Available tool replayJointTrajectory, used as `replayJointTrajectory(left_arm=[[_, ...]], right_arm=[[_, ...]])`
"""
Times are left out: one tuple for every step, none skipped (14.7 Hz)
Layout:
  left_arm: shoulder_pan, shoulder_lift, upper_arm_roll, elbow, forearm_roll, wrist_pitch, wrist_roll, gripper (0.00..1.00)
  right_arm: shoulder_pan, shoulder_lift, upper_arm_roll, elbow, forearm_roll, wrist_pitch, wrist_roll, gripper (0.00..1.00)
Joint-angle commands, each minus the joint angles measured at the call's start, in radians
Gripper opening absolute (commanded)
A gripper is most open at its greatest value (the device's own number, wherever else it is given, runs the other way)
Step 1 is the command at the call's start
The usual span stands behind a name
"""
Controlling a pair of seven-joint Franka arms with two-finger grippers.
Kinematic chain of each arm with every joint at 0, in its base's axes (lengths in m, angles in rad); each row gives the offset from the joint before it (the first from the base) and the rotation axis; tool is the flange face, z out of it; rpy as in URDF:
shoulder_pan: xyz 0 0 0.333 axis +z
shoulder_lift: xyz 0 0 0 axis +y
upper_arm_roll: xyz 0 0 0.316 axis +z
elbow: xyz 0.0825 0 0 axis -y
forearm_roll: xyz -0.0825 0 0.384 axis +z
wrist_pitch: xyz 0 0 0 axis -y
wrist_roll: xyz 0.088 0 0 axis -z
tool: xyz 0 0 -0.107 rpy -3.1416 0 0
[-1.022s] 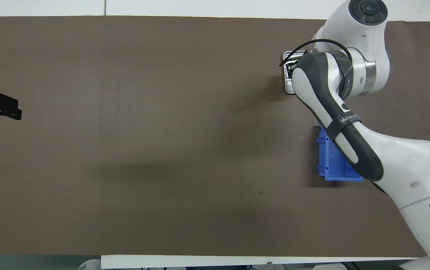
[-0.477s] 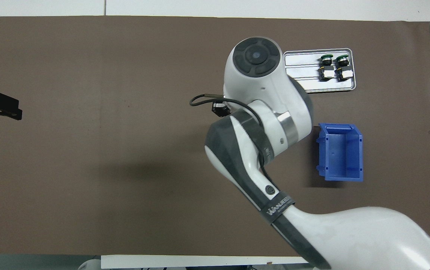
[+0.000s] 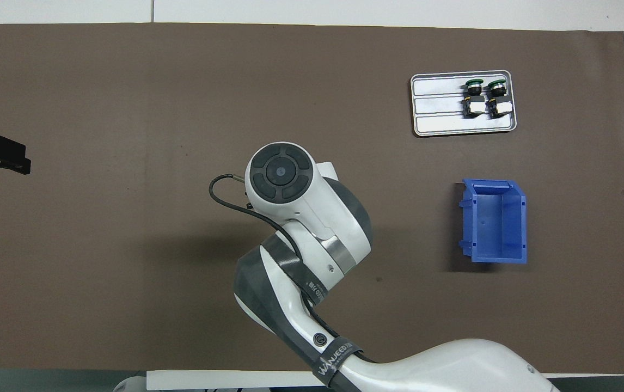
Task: Place and press button with both arms
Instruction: 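Carry the green button to the table center and set it down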
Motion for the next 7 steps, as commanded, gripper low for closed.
replayJointTrajectory(left_arm=[[-0.001,-0.028,0.005,-0.033,0.015,0.011,0.01,1.0],[-0.001,-0.028,0.006,-0.033,0.015,0.01,0.007,1.0],[-0.001,-0.028,0.006,-0.033,0.015,0.01,0.002,1.0],[-0.001,-0.028,0.006,-0.033,0.015,0.011,-0.001,1.0],[-0.001,-0.028,0.006,-0.033,0.015,0.01,-0.001,1.0],[-0.001,-0.028,0.006,-0.034,0.015,0.01,-0.002,1.0],[-0.001,-0.028,0.008,-0.034,0.015,0.008,0.001,1.0]], right_arm=[[0.005,0.02,0.001,-0.012,0.014,0.042,0.222,0.07],[0.004,0.022,0.001,-0.015,0.014,0.059,0.318,0.09],[-0.001,0.022,0.001,-0.018,0.015,0.074,0.439,0.14],[-0.006,0.024,0.001,-0.021,0.015,0.091,0.539,0.18],[-0.007,0.024,0.001,-0.024,0.015,0.103,0.622,0.21],[-0.009,0.034,0.001,-0.026,0.015,0.11,0.713,0.25],[-0.006,0.063,-0.001,-0.023,0.014,0.123,0.777,0.28]])
